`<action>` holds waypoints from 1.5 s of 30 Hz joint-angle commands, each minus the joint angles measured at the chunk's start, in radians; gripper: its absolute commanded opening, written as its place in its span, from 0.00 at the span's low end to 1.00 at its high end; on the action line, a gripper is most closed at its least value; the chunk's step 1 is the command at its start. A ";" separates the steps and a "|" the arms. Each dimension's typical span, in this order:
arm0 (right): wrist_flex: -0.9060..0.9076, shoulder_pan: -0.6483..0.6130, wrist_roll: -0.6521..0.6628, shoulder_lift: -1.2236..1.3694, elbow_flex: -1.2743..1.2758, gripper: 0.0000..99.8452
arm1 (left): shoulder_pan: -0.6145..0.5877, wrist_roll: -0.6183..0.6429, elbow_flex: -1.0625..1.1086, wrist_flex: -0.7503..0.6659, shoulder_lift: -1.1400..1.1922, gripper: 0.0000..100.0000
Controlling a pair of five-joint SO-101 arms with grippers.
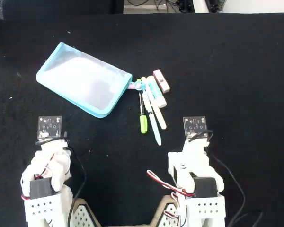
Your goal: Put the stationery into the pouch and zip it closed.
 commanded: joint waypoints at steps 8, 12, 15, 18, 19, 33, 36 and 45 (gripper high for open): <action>0.005 0.014 -0.003 -0.094 -0.008 0.01 | -0.071 0.000 0.019 -0.557 -0.009 0.03; 0.005 0.014 -0.003 -0.094 -0.008 0.01 | -0.070 0.009 0.012 -0.595 -0.009 0.09; 0.005 0.014 -0.003 -0.094 -0.008 0.01 | -0.074 0.038 -0.002 -0.595 -0.009 0.18; 0.005 0.014 -0.003 -0.094 -0.008 0.01 | -0.090 0.094 -0.038 -0.585 -0.009 0.17; 0.005 0.014 -0.003 -0.094 -0.008 0.01 | -0.099 0.098 -0.062 -0.565 -0.009 0.17; 0.005 0.014 -0.003 -0.094 -0.008 0.01 | -0.028 0.094 -0.277 -0.298 -0.008 0.18; 0.005 0.014 -0.003 -0.094 -0.008 0.01 | -0.035 0.092 -0.252 -0.295 0.003 0.18; 0.005 0.014 -0.003 -0.094 -0.008 0.01 | 0.039 0.098 -0.292 -0.259 0.203 0.18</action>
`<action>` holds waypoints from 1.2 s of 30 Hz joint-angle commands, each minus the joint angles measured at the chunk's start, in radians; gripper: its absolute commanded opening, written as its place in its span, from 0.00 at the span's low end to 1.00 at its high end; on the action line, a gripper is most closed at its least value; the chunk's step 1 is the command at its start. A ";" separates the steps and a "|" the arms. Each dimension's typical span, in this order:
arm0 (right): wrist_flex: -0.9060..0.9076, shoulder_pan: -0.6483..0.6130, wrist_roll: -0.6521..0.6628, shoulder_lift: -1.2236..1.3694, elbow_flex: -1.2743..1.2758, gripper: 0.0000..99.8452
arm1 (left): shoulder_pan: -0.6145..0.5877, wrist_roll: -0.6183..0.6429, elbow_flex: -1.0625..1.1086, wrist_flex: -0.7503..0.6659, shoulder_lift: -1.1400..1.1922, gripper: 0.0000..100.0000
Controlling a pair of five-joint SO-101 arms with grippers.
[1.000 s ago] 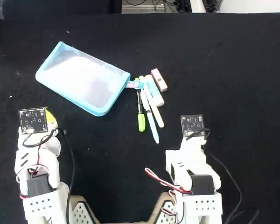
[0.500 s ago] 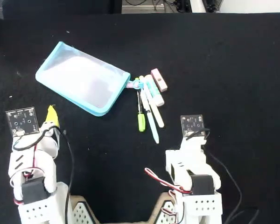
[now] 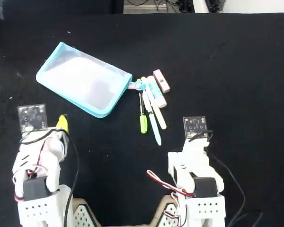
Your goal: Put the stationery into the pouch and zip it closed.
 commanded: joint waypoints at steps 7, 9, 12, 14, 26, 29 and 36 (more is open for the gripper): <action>0.005 0.014 -0.003 -0.094 -0.008 0.01 | 0.051 0.003 -0.205 0.006 0.425 0.18; 0.005 0.014 -0.003 -0.094 -0.008 0.01 | 0.048 0.003 -0.229 0.006 0.512 0.18; 0.005 0.014 -0.003 -0.094 -0.008 0.01 | 0.050 0.003 -0.254 0.006 0.609 0.18; 0.005 0.014 -0.003 -0.094 -0.008 0.01 | 0.058 0.003 -0.257 0.005 0.637 0.18; 0.005 0.014 -0.003 -0.094 -0.008 0.01 | 0.090 0.008 -0.398 0.103 0.651 0.18; 0.005 0.014 -0.003 -0.094 -0.008 0.01 | 0.107 0.008 -0.469 0.163 0.651 0.18; 0.005 0.014 -0.003 -0.094 -0.008 0.01 | 0.131 0.080 -0.410 0.107 0.644 0.17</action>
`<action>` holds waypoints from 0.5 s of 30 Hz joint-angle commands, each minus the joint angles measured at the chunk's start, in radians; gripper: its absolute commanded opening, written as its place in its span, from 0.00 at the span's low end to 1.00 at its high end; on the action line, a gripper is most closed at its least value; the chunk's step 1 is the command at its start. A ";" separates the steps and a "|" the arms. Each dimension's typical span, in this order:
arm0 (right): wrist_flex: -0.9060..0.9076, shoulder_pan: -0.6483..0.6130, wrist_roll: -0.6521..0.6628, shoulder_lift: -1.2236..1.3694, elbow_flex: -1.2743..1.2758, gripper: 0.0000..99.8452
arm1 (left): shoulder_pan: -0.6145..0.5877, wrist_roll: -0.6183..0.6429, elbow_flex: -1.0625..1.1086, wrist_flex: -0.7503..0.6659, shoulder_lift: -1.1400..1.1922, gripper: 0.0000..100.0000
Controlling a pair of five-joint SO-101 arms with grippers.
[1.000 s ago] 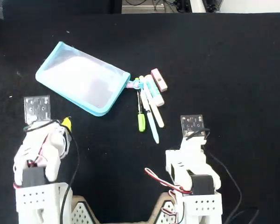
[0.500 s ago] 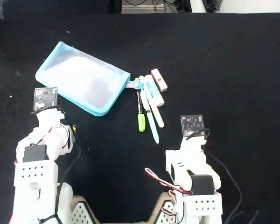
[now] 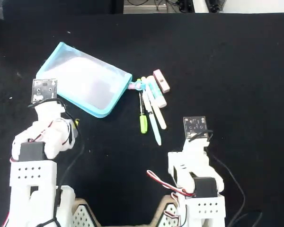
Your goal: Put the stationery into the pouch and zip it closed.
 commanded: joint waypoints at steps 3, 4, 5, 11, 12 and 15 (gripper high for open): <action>0.005 0.014 -0.003 -0.094 -0.008 0.01 | 0.015 0.035 0.027 -0.074 -0.009 0.17; 0.005 0.014 -0.003 -0.094 -0.008 0.01 | 0.015 0.035 0.030 -0.075 -0.009 0.17; 0.005 0.014 -0.003 -0.094 -0.008 0.01 | 0.013 0.035 0.030 -0.075 -0.009 0.17; 0.005 0.014 -0.003 -0.094 -0.008 0.01 | 0.007 0.037 0.036 -0.075 -0.009 0.18; 0.005 0.014 -0.003 -0.094 -0.008 0.01 | 0.007 0.035 0.042 -0.075 -0.011 0.18; 0.005 0.014 -0.003 -0.094 -0.008 0.01 | 0.004 0.029 0.044 -0.068 -0.011 0.18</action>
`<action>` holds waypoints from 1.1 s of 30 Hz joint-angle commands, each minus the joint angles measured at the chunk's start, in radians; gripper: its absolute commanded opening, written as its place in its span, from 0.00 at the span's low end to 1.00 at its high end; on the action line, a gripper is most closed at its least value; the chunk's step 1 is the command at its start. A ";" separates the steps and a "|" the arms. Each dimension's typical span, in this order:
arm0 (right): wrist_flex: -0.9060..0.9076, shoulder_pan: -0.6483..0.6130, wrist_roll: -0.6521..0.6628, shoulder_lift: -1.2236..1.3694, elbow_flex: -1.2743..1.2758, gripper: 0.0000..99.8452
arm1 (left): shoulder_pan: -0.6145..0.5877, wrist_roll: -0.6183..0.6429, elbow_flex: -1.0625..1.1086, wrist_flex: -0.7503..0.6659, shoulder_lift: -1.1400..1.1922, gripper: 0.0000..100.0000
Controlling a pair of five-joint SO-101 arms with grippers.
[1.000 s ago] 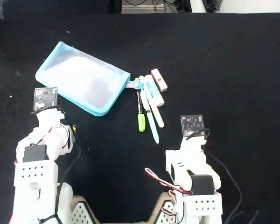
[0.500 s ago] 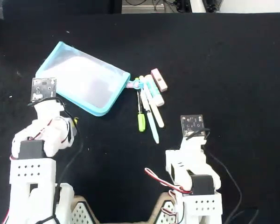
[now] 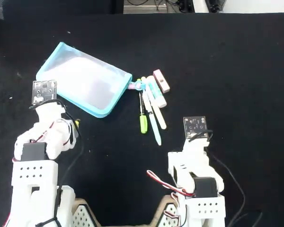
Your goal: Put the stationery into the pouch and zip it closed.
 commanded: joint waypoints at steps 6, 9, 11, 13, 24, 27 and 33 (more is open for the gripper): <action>0.005 0.014 -0.003 -0.094 -0.008 0.01 | -0.045 0.003 0.001 -0.011 -0.011 0.18; 0.005 0.014 -0.003 -0.094 -0.008 0.01 | -0.045 0.003 0.010 -0.011 -0.011 0.18; 0.005 0.014 -0.003 -0.094 -0.008 0.01 | -0.044 0.003 0.019 -0.012 -0.011 0.18; 0.005 0.014 -0.003 -0.094 -0.008 0.01 | -0.039 0.003 0.019 -0.012 -0.011 0.18; 0.005 0.014 -0.003 -0.094 -0.008 0.01 | -0.051 0.002 0.002 -0.014 -0.011 0.18; 0.005 0.014 -0.003 -0.094 -0.008 0.01 | -0.114 -0.031 -0.058 -0.012 0.000 0.21; 0.005 0.014 -0.003 -0.094 -0.008 0.01 | -0.266 -0.034 -0.162 -0.012 0.000 0.27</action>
